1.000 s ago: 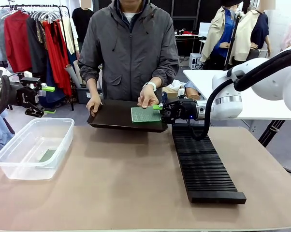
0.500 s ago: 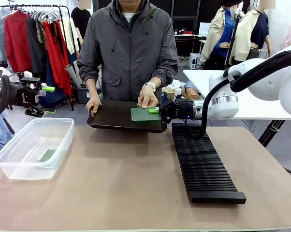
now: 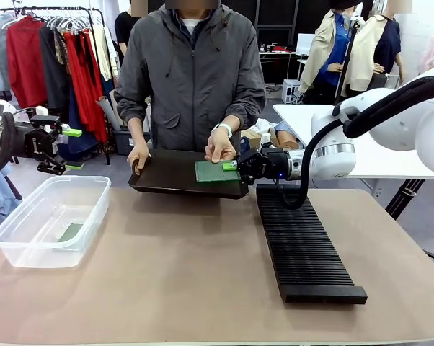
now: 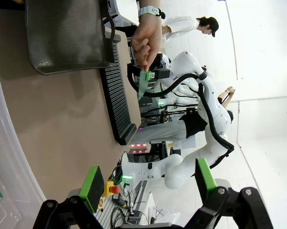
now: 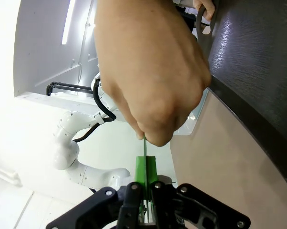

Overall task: Sort PCBs into racks and boxes based on the side picked up.
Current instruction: Pick up the Blank PCB handed by the Human, then if the short side of the Blank PCB is picked up, insert it into the PCB Rack ; if the long side is picked up, place it in the Organizing box.

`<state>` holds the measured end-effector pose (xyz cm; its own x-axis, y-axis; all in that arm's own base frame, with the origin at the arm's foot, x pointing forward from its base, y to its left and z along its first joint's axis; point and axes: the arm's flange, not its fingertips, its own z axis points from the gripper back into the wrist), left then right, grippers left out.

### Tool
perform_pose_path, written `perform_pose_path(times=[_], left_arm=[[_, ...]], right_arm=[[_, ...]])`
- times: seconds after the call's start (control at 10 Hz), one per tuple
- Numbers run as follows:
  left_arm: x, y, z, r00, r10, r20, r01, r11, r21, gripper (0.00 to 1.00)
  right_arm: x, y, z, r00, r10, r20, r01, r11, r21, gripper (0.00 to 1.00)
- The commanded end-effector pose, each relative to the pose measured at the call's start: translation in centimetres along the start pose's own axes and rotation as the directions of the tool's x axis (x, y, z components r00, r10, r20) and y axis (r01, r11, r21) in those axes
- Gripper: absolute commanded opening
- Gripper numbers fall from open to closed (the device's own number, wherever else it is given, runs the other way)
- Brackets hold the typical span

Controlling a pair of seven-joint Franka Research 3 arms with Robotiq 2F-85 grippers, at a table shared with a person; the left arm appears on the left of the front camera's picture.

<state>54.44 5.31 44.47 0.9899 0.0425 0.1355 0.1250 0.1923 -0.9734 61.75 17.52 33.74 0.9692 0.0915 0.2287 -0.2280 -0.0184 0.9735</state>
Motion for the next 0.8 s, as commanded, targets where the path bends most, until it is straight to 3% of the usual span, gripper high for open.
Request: perform_pose_path(times=[0.0,0.7], left_arm=[[-0.03,-0.17,0.05,1.0,-0.001,0.0,0.001,1.0,0.003,1.0],[-0.03,-0.17,0.05,1.0,-0.001,0.0,0.001,1.0,0.003,1.0]], right_arm=[[0.09,0.17,-0.09,1.0,0.005,0.0,-0.005,1.0,0.001,0.0],[0.09,0.17,-0.09,1.0,0.005,0.0,-0.005,1.0,0.001,0.0]])
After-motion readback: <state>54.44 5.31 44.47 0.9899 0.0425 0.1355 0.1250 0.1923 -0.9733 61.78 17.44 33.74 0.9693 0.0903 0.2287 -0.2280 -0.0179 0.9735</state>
